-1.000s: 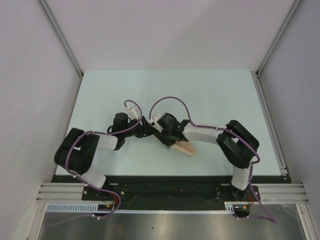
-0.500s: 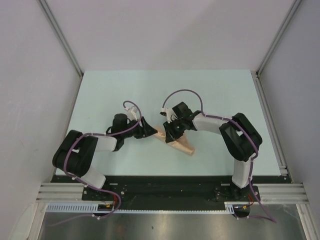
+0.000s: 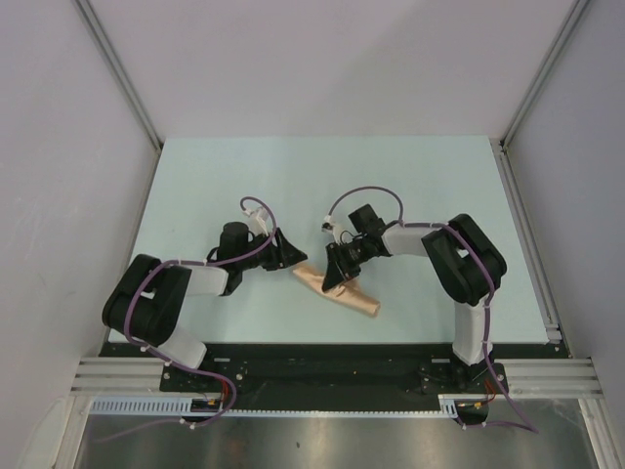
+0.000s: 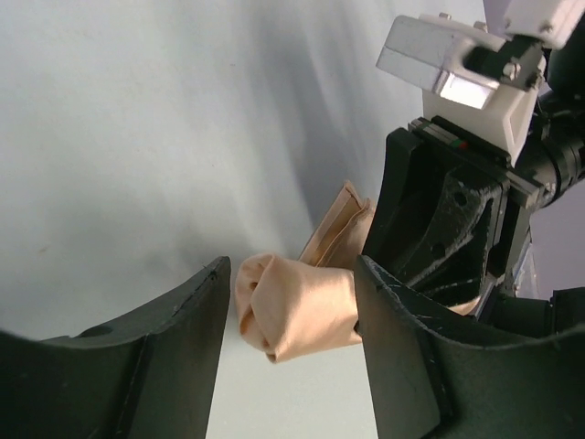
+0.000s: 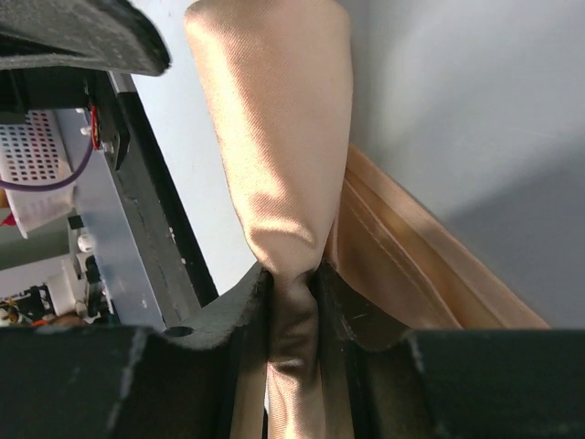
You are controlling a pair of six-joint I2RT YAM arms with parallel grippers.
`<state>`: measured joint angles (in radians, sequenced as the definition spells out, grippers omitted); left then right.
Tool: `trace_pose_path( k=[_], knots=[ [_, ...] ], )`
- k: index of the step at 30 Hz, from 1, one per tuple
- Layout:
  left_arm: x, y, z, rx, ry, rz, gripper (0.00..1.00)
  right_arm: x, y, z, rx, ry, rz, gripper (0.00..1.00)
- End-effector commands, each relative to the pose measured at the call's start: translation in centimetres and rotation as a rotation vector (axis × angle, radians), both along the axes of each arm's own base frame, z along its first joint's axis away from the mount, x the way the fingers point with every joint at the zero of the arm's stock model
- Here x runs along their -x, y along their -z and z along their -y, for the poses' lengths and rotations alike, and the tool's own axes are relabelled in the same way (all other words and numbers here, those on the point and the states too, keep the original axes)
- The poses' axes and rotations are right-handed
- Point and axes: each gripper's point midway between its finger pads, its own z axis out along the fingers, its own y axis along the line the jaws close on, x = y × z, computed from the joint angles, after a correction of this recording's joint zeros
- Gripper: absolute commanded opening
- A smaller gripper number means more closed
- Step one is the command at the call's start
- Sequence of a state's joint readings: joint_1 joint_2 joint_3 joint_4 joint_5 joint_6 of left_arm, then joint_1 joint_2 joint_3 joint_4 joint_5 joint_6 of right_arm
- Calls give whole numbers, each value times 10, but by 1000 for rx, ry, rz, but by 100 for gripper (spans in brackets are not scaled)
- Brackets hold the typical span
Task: Fold the napkin, place the utensils inside, and roll it up
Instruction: Roll the napkin with the utensil
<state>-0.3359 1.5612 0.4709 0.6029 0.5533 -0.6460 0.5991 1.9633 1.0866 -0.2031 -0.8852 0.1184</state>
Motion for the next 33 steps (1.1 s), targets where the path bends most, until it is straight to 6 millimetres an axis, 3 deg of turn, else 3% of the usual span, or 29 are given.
trace_pose_path(
  k=[1, 16, 20, 21, 24, 26, 30, 33],
  knots=[
    [0, -6, 3, 5, 22, 30, 61, -5, 3, 5, -29, 32, -45, 29],
    [12, 3, 22, 21, 105, -43, 50, -5, 8, 7, -20, 38, -64, 28],
    [12, 6, 22, 8, 105, -56, 36, -1, 9, 5, -12, 25, -69, 30],
    [12, 7, 22, 7, 101, -60, 27, 1, 10, 3, -5, 17, -69, 30],
    [13, 10, 24, -3, 110, -70, 12, -1, 4, 3, 14, 21, -38, 41],
    [13, 12, 25, -6, 116, -77, 4, -6, -4, 5, 28, 35, -3, 53],
    [15, 14, 29, -14, 137, -82, 1, -27, -31, 19, 129, 104, 165, 68],
    [16, 14, 32, -16, 156, -86, 0, -43, -51, 25, 214, 163, 344, 71]
  ],
)
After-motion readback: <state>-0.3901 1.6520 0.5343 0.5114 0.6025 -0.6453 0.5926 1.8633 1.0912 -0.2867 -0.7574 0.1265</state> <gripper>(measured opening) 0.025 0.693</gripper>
